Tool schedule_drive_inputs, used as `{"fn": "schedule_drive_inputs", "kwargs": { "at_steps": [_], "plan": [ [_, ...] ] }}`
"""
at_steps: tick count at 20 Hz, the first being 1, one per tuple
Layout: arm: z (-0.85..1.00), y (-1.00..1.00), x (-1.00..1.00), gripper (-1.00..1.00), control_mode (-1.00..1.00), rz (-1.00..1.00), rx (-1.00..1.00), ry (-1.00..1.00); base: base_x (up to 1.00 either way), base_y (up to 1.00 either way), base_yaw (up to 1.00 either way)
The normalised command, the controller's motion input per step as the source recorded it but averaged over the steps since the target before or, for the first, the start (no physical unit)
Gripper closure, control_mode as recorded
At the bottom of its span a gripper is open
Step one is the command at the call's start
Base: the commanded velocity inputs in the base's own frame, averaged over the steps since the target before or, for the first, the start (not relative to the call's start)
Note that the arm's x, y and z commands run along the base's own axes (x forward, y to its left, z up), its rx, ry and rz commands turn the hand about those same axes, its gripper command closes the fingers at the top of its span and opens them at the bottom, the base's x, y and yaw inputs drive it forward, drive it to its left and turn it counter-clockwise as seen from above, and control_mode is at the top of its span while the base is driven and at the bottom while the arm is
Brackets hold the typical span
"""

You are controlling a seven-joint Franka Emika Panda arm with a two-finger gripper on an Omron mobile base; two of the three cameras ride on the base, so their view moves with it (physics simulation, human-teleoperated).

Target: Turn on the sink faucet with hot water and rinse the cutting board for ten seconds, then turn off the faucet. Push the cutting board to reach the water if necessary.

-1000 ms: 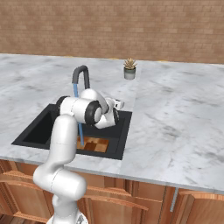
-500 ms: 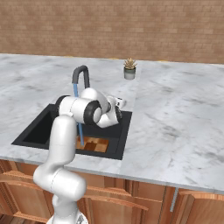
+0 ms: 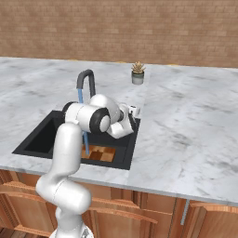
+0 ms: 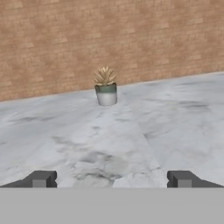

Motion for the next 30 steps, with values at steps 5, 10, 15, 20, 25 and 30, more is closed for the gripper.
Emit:
{"fn": "schedule_drive_inputs", "kwargs": {
  "at_steps": [5, 10, 15, 20, 25, 30],
  "plan": [
    [-0.14, -0.19, 0.05, -1.0, -1.0, 0.07, 0.0, 0.0, 0.0, 0.0, 0.0],
    [-0.2, -0.02, 0.04, -1.0, -1.0, 0.12, 0.0, 0.0, 0.0, 0.0, 0.0],
    [-0.05, 0.0, 0.02, -1.0, -1.0, 0.08, 0.0, -0.01, 0.0, 0.0, 0.0],
    [0.0, 0.0, 0.13, -1.0, -1.0, 0.01, 0.0, 0.0, 0.0, 0.0, 0.0],
    [-0.14, -0.05, 0.07, -1.0, -1.0, 0.0, 0.0, -0.01, 0.0, 0.0, 0.0],
    [-0.29, -0.01, -0.01, -1.0, -1.0, 0.0, 0.0, -0.02, 0.0, 0.0, 0.0]
  ]
}}
